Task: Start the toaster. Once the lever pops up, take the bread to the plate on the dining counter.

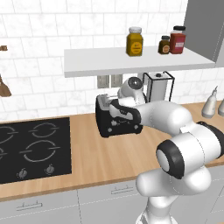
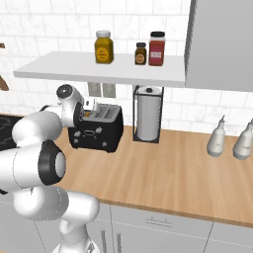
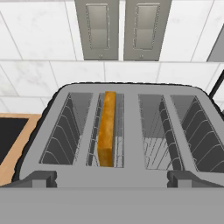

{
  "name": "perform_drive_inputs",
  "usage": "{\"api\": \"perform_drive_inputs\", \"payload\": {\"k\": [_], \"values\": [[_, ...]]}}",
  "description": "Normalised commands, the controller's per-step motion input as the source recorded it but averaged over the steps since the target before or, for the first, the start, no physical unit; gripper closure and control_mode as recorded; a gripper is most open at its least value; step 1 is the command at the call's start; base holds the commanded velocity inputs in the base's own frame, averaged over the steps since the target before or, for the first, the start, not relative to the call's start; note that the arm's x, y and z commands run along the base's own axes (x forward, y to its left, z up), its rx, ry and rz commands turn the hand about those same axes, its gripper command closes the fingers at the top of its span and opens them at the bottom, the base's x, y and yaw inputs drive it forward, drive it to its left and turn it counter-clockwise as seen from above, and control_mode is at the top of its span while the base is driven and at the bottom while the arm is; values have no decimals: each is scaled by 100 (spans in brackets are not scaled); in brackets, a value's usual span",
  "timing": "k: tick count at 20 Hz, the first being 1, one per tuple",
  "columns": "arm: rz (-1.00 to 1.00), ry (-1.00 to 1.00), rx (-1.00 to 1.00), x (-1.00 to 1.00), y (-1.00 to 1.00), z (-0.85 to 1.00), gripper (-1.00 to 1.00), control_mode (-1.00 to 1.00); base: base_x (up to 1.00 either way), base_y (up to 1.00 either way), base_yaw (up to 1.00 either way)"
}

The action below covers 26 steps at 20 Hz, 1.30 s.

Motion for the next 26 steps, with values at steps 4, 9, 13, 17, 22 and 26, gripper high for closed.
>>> {"api": "perform_drive_inputs", "payload": {"k": [4,9,13,17,22,26], "values": [[0,0,0,0,0,0,-100,-100,0,0,0],[0,0,0,0,0,0,-100,-100,0,0,0],[0,0,0,0,0,0,-100,-100,0,0,0],[0,0,0,0,0,0,-100,-100,0,0,0],[0,0,0,0,0,0,-100,-100,0,0,0],[0,0,0,0,0,0,-100,-100,0,0,0]]}}
